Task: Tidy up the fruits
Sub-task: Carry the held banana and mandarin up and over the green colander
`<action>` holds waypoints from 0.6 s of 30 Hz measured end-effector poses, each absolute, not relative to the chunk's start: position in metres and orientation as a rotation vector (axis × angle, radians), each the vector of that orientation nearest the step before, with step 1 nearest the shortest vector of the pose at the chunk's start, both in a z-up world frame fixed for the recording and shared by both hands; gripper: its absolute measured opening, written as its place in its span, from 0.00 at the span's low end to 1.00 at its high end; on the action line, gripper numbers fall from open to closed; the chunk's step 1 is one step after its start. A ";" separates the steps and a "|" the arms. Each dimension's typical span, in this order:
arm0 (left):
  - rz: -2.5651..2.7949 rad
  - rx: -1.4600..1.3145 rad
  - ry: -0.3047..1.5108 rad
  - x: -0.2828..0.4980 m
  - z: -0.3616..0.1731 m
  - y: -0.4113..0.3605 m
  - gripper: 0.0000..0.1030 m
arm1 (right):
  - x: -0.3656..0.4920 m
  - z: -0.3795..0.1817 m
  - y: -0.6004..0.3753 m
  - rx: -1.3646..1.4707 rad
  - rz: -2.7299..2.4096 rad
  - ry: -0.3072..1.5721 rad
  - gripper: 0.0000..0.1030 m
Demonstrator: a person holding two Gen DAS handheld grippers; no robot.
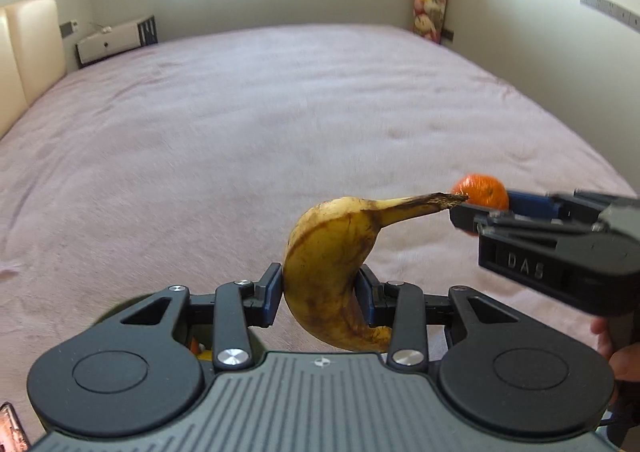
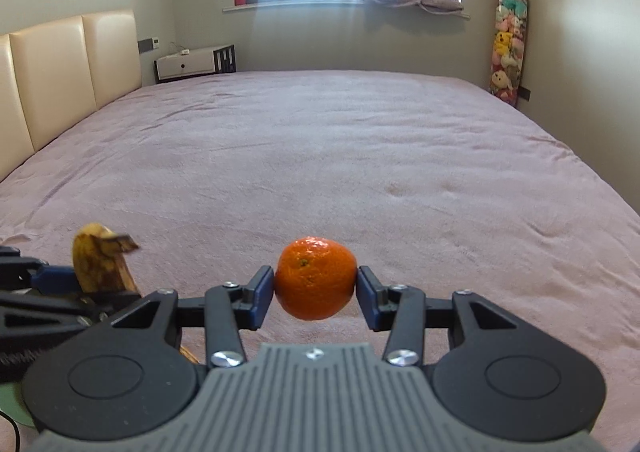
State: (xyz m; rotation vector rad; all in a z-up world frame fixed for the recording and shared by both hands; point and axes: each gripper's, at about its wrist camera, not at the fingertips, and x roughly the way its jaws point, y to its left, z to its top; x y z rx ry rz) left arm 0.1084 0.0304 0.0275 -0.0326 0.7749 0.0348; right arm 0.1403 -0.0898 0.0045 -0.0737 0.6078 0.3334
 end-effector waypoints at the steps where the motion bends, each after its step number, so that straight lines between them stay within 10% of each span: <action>1: 0.042 -0.041 0.762 0.105 0.034 0.034 0.42 | 0.136 0.008 -0.089 -0.074 0.339 0.599 0.42; 18: 0.194 -0.151 0.813 0.053 0.065 0.109 0.42 | 0.068 0.039 -0.036 -0.132 0.635 0.460 0.42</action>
